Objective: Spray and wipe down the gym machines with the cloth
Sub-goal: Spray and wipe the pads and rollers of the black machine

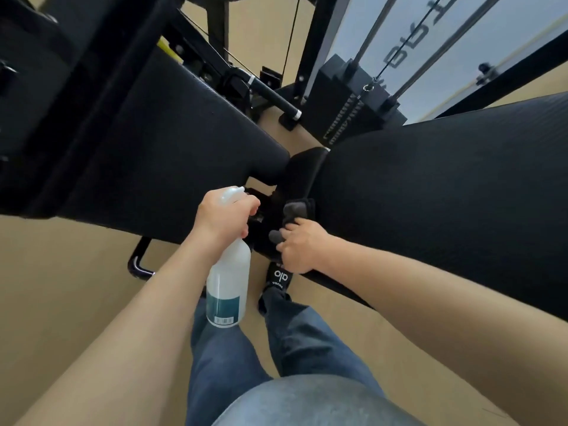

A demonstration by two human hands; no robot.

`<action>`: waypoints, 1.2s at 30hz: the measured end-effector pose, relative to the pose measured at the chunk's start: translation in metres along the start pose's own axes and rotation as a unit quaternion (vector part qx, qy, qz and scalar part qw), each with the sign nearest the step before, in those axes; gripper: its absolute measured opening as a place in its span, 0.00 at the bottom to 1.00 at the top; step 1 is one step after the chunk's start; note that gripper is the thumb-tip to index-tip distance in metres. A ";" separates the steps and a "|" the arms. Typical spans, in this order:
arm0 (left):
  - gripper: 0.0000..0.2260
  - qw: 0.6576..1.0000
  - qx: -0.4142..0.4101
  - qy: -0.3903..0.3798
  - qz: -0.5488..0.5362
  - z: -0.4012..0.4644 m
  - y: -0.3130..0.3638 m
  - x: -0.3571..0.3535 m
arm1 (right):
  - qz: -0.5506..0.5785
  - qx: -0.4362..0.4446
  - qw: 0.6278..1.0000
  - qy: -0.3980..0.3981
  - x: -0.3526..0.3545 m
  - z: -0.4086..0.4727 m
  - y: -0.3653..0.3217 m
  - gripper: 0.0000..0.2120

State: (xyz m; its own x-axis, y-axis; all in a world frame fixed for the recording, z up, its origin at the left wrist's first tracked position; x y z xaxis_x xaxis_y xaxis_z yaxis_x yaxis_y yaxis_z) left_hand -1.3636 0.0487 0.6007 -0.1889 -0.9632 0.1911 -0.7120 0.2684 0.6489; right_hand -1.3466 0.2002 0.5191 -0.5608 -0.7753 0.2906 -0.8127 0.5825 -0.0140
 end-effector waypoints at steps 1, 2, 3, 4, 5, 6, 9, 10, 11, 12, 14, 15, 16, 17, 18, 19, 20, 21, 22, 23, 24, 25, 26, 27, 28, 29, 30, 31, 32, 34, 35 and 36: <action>0.11 1.000 -0.002 0.003 0.000 -0.002 -0.002 0.003 | -0.003 0.009 1.000 0.009 -0.006 -0.003 -0.012 0.24; 0.11 1.000 -0.005 0.006 0.000 -0.003 -0.004 0.005 | -0.008 0.015 1.000 0.019 -0.011 -0.006 -0.020 0.24; 0.11 1.000 -0.008 0.006 0.002 -0.004 -0.005 0.007 | -0.017 0.020 0.999 0.023 -0.014 -0.011 -0.025 0.23; 0.12 1.000 -0.010 0.003 0.004 -0.004 -0.005 0.008 | -0.033 0.027 0.999 0.025 -0.017 -0.016 -0.029 0.23; 0.12 1.000 -0.012 0.000 0.004 -0.005 -0.005 0.009 | -0.051 0.034 0.998 0.028 -0.019 -0.022 -0.033 0.22; 0.12 1.000 -0.014 -0.003 0.001 -0.005 -0.004 0.010 | -0.065 0.041 0.997 0.027 -0.022 -0.026 -0.037 0.21; 0.11 1.000 -0.022 -0.003 -0.014 -0.005 -0.001 0.016 | -0.077 0.058 0.995 0.013 -0.026 -0.028 -0.043 0.22; 0.11 1.000 -0.022 0.000 -0.018 -0.005 -0.001 0.019 | -0.068 0.065 0.995 0.016 -0.023 -0.026 -0.041 0.23; 0.10 1.000 -0.022 0.003 -0.020 -0.005 -0.001 0.022 | -0.056 0.069 0.996 0.024 -0.021 -0.023 -0.039 0.24; 0.10 1.000 -0.021 0.003 -0.023 -0.005 -0.003 0.024 | -0.047 0.072 0.996 0.030 -0.018 -0.020 -0.036 0.25; 0.08 1.000 -0.018 0.000 -0.023 -0.003 -0.006 0.027 | -0.051 0.076 0.995 0.028 -0.018 -0.013 -0.031 0.26; 0.07 1.000 -0.016 -0.003 -0.021 -0.001 -0.009 0.028 | -0.059 0.079 0.995 0.026 -0.017 -0.010 -0.028 0.25; 0.08 1.000 -0.015 -0.004 -0.016 0.001 -0.011 0.028 | -0.062 0.083 0.994 0.022 -0.015 -0.008 -0.024 0.25; 0.08 1.000 -0.011 -0.004 -0.010 0.004 -0.014 0.028 | -0.059 0.088 0.994 0.022 -0.012 -0.006 -0.018 0.24; 0.09 1.000 -0.006 -0.005 -0.006 0.007 -0.016 0.027 | -0.049 0.092 0.994 0.023 -0.008 -0.006 -0.013 0.23; 0.10 1.000 0.000 -0.004 -0.003 0.010 -0.019 0.026 | -0.039 0.098 0.994 0.025 -0.004 -0.004 -0.008 0.23; 0.10 1.000 0.005 -0.004 -0.003 0.013 -0.021 0.024 | -0.028 0.103 0.994 0.029 0.000 -0.003 -0.004 0.24; 0.10 1.000 0.008 -0.006 -0.002 0.015 -0.021 0.022 | -0.017 0.106 0.994 0.030 0.002 -0.002 -0.001 0.24; 0.11 1.000 0.009 -0.011 0.001 0.018 -0.021 0.019 | -0.007 0.106 0.994 0.031 0.004 -0.002 0.002 0.24; 0.10 1.000 0.007 -0.018 0.003 0.020 -0.019 0.015 | -0.002 0.104 0.994 0.033 0.007 -0.003 0.008 0.24; 0.09 1.000 0.006 -0.025 0.004 0.022 -0.017 0.011 | 0.001 0.096 0.995 0.040 0.013 -0.003 0.017 0.24; 0.07 0.999 0.004 -0.032 0.003 0.024 -0.014 0.007 | 0.003 0.083 0.996 0.045 0.019 -0.002 0.031 0.24; 0.07 0.999 0.003 -0.037 0.002 0.026 -0.011 0.002 | 0.003 0.068 0.997 0.045 0.027 0.000 0.047 0.25; 0.07 0.999 0.003 -0.040 0.001 0.029 -0.008 -0.002 | 0.000 0.054 0.998 0.035 0.034 0.003 0.063 0.25; 0.08 0.999 0.007 -0.041 -0.001 0.032 -0.006 -0.005 | -0.003 0.039 0.999 0.024 0.039 0.005 0.077 0.25; 0.08 0.999 0.011 -0.040 -0.003 0.035 -0.004 -0.008 | -0.006 0.023 1.000 0.018 0.042 0.008 0.091 0.26; 0.08 0.999 0.013 -0.039 -0.004 0.038 -0.002 -0.010 | -0.006 0.010 1.000 0.021 0.045 0.010 0.104 0.26; 0.08 0.999 0.012 -0.039 -0.006 0.040 0.000 -0.012 | -0.005 0.002 0.999 0.032 0.048 0.010 0.115 0.26; 0.08 0.999 0.011 -0.040 -0.007 0.042 0.002 -0.013 | -0.001 -0.006 0.999 0.050 0.052 0.010 0.126 0.26; 0.06 0.999 0.006 -0.045 -0.008 0.044 0.007 -0.016 | 0.010 -0.034 0.995 0.092 0.060 0.005 0.150 0.27; 0.05 0.999 0.003 -0.045 -0.007 0.045 0.009 -0.016 | 0.017 -0.055 0.993 0.105 0.064 0.002 0.164 0.27; 0.05 0.999 -0.001 -0.045 -0.003 0.046 0.011 -0.017 | 0.024 -0.080 0.990 0.110 0.068 0.000 0.176 0.26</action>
State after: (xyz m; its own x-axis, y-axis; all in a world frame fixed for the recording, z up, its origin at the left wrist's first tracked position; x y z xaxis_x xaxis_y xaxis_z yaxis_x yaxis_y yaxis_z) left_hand -1.3988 0.0673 0.5708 -0.2444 -0.9621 0.1207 -0.7114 0.2625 0.6519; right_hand -1.5275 0.2504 0.5365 -0.5355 -0.6850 0.4941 -0.7411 0.6616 0.1140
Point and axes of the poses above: each hand's wrist, its own z-axis towards the middle knuckle, its own x-axis out of the back of the hand, y = z × x, the point moved 8 cm from there along z, towards the middle knuckle, and after that the axes turned 15 degrees about -y, right-handed, at the moved point
